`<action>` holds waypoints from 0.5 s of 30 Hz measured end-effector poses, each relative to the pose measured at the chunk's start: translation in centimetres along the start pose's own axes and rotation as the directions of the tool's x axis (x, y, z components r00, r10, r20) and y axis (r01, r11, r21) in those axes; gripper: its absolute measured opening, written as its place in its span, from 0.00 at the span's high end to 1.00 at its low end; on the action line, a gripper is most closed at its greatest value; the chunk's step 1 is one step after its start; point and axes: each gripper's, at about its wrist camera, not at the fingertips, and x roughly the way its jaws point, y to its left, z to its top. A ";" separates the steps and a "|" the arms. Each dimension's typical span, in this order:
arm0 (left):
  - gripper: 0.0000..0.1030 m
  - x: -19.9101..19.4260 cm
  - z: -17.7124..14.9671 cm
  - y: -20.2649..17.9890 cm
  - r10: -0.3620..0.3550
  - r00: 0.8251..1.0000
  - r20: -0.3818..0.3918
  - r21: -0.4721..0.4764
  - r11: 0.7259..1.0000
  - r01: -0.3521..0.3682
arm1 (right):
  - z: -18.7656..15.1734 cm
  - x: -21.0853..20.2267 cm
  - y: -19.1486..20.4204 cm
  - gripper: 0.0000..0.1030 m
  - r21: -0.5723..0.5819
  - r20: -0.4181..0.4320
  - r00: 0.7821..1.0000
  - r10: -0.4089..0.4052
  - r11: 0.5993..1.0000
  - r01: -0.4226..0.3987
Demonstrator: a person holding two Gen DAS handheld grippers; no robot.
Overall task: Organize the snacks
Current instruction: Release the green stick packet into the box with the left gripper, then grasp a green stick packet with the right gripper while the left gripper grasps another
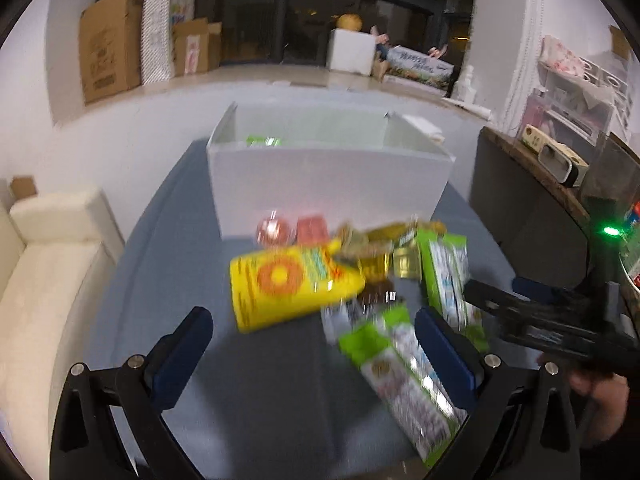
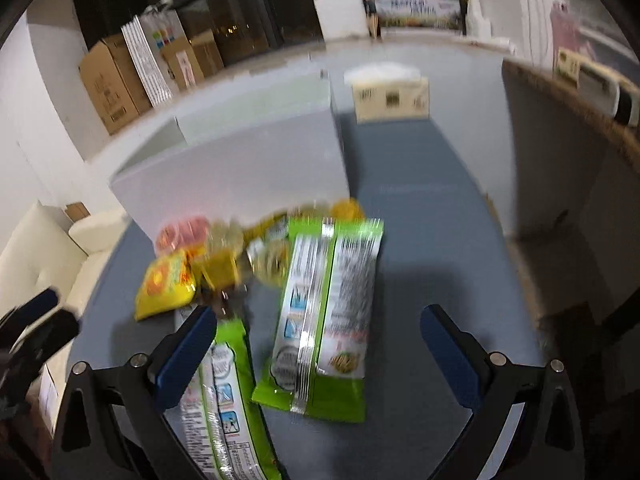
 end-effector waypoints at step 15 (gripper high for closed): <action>0.00 1.3 -3.6 -1.3 0.028 0.994 -0.104 0.005 1.000 -0.027 | 0.5 4.6 -0.4 0.33 -0.028 -0.072 0.997 -0.024 0.999 0.022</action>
